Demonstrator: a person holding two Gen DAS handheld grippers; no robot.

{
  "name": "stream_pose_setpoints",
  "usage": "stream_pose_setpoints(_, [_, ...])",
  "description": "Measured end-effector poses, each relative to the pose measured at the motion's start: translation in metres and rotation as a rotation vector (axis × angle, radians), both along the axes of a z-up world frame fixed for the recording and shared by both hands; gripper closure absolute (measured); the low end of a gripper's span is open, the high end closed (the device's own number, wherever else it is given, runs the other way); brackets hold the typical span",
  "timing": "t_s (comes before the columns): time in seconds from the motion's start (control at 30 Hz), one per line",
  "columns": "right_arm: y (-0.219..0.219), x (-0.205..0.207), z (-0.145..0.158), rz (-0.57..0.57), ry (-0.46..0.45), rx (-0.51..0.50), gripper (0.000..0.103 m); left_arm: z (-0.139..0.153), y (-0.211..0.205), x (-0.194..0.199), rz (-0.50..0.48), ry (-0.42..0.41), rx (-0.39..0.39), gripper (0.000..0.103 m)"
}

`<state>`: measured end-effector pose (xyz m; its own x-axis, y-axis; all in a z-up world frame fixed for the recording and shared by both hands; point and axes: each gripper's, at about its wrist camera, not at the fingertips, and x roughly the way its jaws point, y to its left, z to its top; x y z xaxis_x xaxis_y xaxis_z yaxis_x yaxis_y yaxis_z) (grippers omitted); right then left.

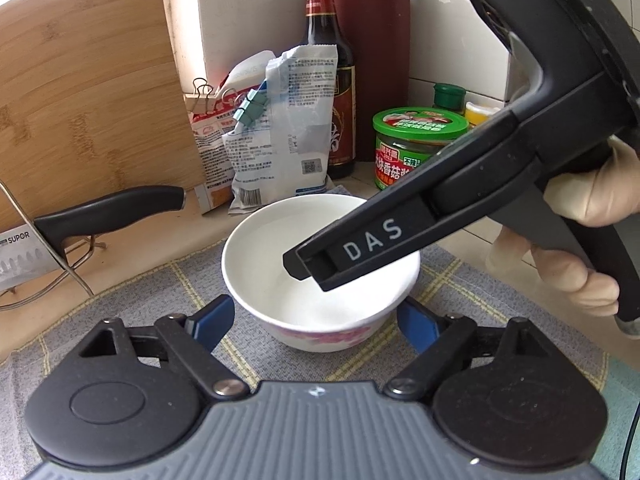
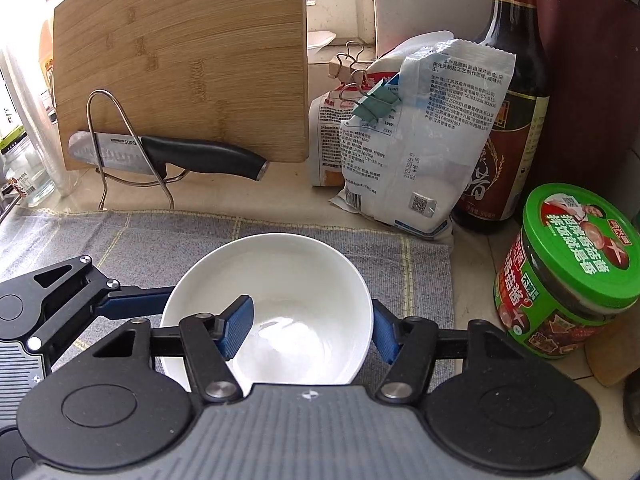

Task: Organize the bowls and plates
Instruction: 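Carry the pink-flowered bowl with the right tool toward the bowl stack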

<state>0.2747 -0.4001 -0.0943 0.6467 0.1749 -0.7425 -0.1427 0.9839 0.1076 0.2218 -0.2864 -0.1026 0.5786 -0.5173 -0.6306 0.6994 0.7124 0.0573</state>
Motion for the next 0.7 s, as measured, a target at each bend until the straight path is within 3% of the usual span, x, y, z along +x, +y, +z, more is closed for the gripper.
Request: stream_pose_setpoints(0.7, [0.0055,-0.0056,0.0082,0.010,-0.009,-0.011,0.041,0.0039,0.0075,-0.0019,-0.012,0.035,-0.005,0.015])
